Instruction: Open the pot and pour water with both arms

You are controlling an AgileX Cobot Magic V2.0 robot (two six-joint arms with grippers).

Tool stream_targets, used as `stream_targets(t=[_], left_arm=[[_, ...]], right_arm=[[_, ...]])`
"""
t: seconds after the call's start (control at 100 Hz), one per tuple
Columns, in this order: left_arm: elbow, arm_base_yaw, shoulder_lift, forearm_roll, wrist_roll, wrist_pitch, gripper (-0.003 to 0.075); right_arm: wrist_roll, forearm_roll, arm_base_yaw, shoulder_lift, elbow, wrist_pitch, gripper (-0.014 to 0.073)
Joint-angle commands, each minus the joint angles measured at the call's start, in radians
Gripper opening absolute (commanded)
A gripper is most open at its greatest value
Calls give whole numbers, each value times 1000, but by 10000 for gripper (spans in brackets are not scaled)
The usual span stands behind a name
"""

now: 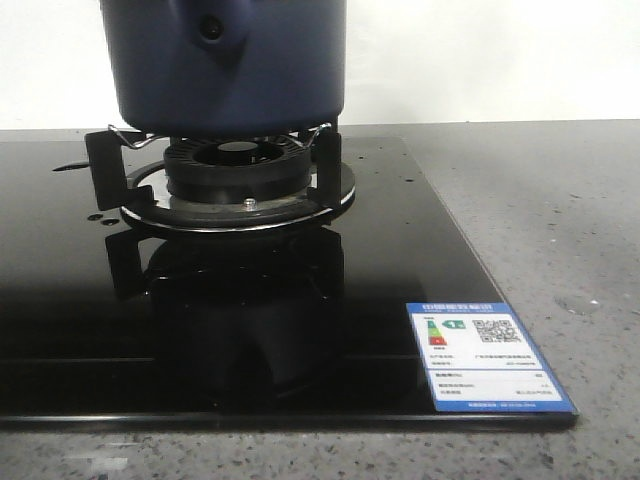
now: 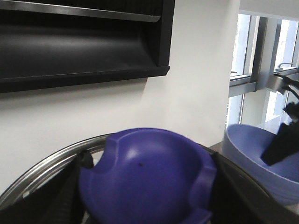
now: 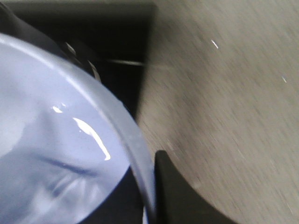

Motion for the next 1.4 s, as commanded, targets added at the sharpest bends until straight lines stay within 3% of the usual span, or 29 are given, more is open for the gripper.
stream_targets(t=[0.0, 0.21, 0.37, 0.66, 0.87, 1.17, 1.39], left_arm=[[-33, -7, -15, -83, 1, -15, 210], [-33, -7, -15, -83, 1, -15, 210], [-33, -7, -15, -83, 1, -15, 210], [-33, -7, -15, -83, 1, -15, 210], [-33, -7, -15, -75, 1, -18, 210], [-33, -7, -15, -73, 1, -18, 210], [-33, -7, -15, -73, 1, -18, 210]], right_arm=[[8, 77, 22, 51, -139, 48, -59], [38, 75, 113, 222, -402, 42, -59], [38, 48, 185, 325, -561, -43, -59], [38, -77, 272, 412, -623, -198, -59], [38, -249, 337, 424, -623, -287, -58], [46, -590, 469, 428, -609, -383, -40], [143, -889, 544, 435, -579, -401, -40]])
